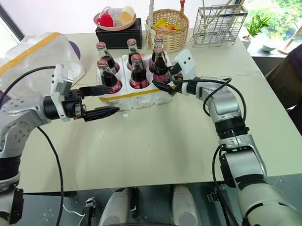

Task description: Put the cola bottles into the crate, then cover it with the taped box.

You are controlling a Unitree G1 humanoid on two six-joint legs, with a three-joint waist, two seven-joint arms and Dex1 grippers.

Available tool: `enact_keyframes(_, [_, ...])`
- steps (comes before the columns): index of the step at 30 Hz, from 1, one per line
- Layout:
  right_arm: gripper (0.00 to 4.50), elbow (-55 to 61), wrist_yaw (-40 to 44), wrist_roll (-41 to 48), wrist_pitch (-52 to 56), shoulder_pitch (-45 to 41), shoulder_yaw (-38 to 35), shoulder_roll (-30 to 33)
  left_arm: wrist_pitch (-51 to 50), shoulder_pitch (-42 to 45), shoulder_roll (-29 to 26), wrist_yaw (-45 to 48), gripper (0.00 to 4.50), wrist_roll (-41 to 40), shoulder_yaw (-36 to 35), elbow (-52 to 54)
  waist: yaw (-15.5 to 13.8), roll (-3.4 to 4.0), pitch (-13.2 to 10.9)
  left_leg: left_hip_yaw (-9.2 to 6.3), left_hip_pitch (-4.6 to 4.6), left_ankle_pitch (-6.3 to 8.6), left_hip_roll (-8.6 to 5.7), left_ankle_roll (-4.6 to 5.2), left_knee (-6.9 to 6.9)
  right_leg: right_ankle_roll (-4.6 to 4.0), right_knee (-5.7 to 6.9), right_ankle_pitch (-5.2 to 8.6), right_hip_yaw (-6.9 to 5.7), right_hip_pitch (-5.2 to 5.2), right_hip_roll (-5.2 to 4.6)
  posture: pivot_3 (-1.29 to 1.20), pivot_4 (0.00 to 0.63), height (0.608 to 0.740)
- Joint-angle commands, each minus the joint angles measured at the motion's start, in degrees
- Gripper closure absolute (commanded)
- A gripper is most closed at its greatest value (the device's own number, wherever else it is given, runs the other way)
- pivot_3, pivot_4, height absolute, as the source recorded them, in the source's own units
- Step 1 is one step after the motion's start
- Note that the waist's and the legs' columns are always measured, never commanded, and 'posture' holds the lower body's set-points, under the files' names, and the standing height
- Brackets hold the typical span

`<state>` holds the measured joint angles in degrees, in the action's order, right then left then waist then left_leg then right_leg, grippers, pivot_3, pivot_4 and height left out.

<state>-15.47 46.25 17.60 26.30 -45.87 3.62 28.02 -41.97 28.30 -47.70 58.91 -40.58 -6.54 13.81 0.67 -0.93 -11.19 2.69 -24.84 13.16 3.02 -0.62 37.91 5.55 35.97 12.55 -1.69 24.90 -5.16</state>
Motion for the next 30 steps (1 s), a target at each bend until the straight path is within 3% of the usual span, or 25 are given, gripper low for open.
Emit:
enact_keyframes(1, [0.03, 11.78, 5.12, 7.4, 6.09, 1.66, -7.0, 6.52, -0.6, -3.8, -7.03, 3.62, 0.0, -1.06, -7.23, 2.46, 0.03, 0.01, -0.01, 0.01, 0.0, 0.0, 0.01, 0.0, -0.03, 0.0, -0.01, 0.0, 0.0, 0.03, 0.0, 0.0, 0.15, 0.74])
enact_keyframes(4, [0.03, 18.22, 9.06, 13.93, 12.38, 2.84, -12.79, 13.85, -0.84, -10.3, -15.81, 9.36, 0.0, -0.3, -15.3, 0.97, 0.13, 0.01, -0.05, 0.05, -0.05, 0.0, 0.03, 0.0, -0.07, -0.03, 0.03, 0.02, 0.01, 0.17, 0.0, 0.0, 0.15, 0.74])
enact_keyframes(7, [0.03, 21.93, 14.01, 20.92, 19.0, 3.38, -18.47, 21.82, 0.01, -18.79, -25.36, 18.58, 0.0, 4.52, -26.38, -6.06, 0.3, -0.02, -0.07, 0.1, -0.07, 0.01, 0.08, -0.02, -0.12, -0.32, 0.05, 0.19, 0.0, 0.31, 0.0, 0.0, 0.15, 0.74])
enact_keyframes(10, [0.03, 24.01, 17.24, 24.89, 21.36, 4.5, -21.13, 26.06, 4.07, -25.25, -31.75, 26.19, 0.0, 11.1, -32.81, -15.87, 0.2, 0.0, -0.03, 0.19, 0.05, 0.02, 0.14, -0.04, -0.27, -0.59, 0.0, 0.36, -0.02, 0.34, 0.01, 0.0, 0.15, 0.74])
enact_keyframes(12, [0.03, 25.08, 17.0, 24.76, 20.92, 4.49, -20.79, 26.96, 12.09, -29.21, -37.79, 31.74, 0.0, 18.63, -34.11, -29.04, 0.3, 0.02, -0.02, 0.3, 0.16, 0.01, 0.17, -0.08, -0.42, -0.67, -0.02, 0.4, 0.0, 0.37, -0.02, 0.0, 0.15, 0.74])
enact_keyframes(14, [0.03, 25.79, 16.6, 25.77, 21.26, 3.76, -20.23, 26.47, 22.2, -28.95, -42.94, 32.96, 0.0, 23.89, -30.11, -41.87, 0.47, 0.01, -0.03, 0.34, 0.21, -0.01, 0.17, -0.12, -0.51, -0.7, -0.04, 0.39, -0.01, 0.42, -0.04, 0.0, 0.15, 0.74])
enact_keyframes(16, [0.03, 26.62, 16.99, 27.45, 21.87, 3.34, -19.92, 25.81, 27.46, -23.85, -45.99, 31.56, 0.0, 24.89, -23.23, -50.37, 0.41, 0.01, -0.03, 0.42, 0.27, -0.02, 0.15, -0.13, -0.67, -0.75, -0.03, 0.37, -0.02, 0.5, -0.12, 0.0, 0.15, 0.74])
enact_keyframes(18, [0.03, 27.14, 17.09, 27.66, 21.12, 3.21, -19.0, 25.07, 29.61, -13.07, -46.16, 30.3, 0.0, 26.78, -14.26, -55.89, 0.01, 0.04, -0.02, 0.46, 0.25, -0.02, 0.16, -0.13, -0.78, -0.8, -0.07, 0.4, -0.02, 0.57, -0.12, 0.0, 0.15, 0.74])
enact_keyframes(23, [0.03, 26.83, 16.11, 26.8, 19.98, 3.03, -17.43, 24.34, 34.73, 21.69, -37.26, 27.35, 0.0, 44.72, 6.13, -71.47, -1.07, 0.0, -0.03, 0.53, 0.15, -0.03, 0.13, -0.11, -0.7, -0.78, 0.05, 0.44, -0.06, 0.55, -0.08, 0.0, 0.15, 0.74])
enact_keyframes(26, [0.03, 27.16, 15.4, 26.45, 19.51, 3.83, -17.7, 24.92, 37.13, 34.14, -32.25, 22.07, 0.0, 52.17, 12.2, -80.4, -1.5, -0.15, 0.0, 0.54, 0.16, -0.07, 0.14, -0.12, -0.6, -0.42, 0.13, 0.23, -0.05, 0.52, -0.03, 0.0, 0.15, 0.74])
enact_keyframes(30, [0.03, 27.69, 13.83, 26.32, 19.68, 4.68, -18.31, 25.45, 38.56, 40.73, -28.76, 16.72, 0.0, 56.23, 14.89, -86.89, -1.29, -0.39, -0.02, 0.52, 0.1, -0.07, 0.15, -0.14, -0.53, -0.35, 0.11, 0.19, -0.04, 0.51, -0.06, 0.0, 0.15, 0.74])
